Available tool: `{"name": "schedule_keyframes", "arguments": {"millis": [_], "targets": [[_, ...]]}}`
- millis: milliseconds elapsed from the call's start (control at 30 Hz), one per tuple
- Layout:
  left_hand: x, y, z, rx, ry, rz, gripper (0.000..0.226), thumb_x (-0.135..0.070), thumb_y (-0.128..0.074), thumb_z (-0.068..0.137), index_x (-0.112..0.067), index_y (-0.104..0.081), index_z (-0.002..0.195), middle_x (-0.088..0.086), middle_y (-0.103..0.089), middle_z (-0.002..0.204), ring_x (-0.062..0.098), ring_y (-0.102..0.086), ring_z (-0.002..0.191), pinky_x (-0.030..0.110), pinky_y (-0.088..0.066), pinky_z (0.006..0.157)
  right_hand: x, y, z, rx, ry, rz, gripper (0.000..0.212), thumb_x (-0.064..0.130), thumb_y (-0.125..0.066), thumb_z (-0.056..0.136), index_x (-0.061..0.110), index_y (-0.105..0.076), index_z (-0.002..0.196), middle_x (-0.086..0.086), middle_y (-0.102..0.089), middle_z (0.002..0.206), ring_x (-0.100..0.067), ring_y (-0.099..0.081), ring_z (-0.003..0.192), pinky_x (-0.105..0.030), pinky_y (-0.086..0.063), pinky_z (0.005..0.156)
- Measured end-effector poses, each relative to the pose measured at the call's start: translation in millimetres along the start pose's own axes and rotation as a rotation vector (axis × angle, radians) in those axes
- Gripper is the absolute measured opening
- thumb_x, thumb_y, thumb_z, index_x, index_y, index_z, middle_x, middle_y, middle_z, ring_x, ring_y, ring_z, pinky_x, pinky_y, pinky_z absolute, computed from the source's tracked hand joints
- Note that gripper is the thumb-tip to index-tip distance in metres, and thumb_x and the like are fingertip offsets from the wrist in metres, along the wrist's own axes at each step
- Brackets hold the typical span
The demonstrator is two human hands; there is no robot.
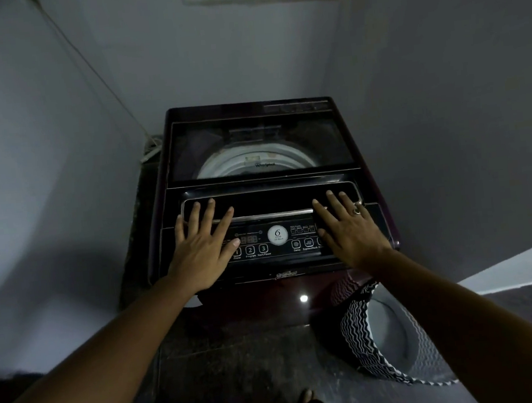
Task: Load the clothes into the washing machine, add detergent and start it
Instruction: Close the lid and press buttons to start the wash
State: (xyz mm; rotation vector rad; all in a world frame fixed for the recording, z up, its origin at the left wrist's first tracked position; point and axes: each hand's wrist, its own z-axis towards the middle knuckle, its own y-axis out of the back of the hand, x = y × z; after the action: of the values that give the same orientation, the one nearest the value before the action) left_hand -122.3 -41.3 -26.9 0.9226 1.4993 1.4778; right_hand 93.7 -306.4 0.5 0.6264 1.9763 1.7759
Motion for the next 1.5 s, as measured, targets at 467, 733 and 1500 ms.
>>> {"name": "schedule_keyframes", "arguments": {"millis": [467, 733, 1500], "targets": [[-2.7, -4.5, -11.4, 0.039, 0.108, -0.015, 0.084, -0.073, -0.021, 0.094, -0.031, 0.004, 0.161, 0.016, 0.009, 0.168, 0.036, 0.012, 0.155, 0.066, -0.006, 0.121, -17.5, -9.4, -14.2, -0.036, -0.032, 0.026, 0.062, 0.052, -0.021, 0.106, 0.037, 0.003, 0.162, -0.017, 0.003, 0.17, -0.038, 0.003, 0.157, -0.059, -0.016, 0.124], [-13.4, -6.7, -15.5, 0.045, 0.216, -0.086, 0.083, -0.074, -0.031, 0.093, -0.042, 0.009, 0.158, 0.008, 0.017, 0.168, 0.032, 0.022, 0.153, 0.067, 0.002, 0.12, -21.9, -15.3, -17.2, -0.048, -0.033, 0.076, 0.063, 0.057, -0.021, 0.105, 0.037, 0.002, 0.161, -0.012, 0.006, 0.17, -0.035, 0.007, 0.157, -0.059, -0.012, 0.124], [-26.8, 0.3, -25.7, 0.182, 0.311, -0.127, 0.089, -0.078, -0.023, 0.092, -0.036, 0.022, 0.156, 0.004, 0.036, 0.162, 0.036, 0.031, 0.149, 0.064, 0.014, 0.118, -12.0, -9.0, -21.8, 0.099, -0.105, 0.05, 0.068, 0.054, -0.025, 0.105, 0.036, 0.009, 0.161, -0.011, 0.018, 0.169, -0.044, 0.008, 0.154, -0.067, -0.012, 0.119]]}}
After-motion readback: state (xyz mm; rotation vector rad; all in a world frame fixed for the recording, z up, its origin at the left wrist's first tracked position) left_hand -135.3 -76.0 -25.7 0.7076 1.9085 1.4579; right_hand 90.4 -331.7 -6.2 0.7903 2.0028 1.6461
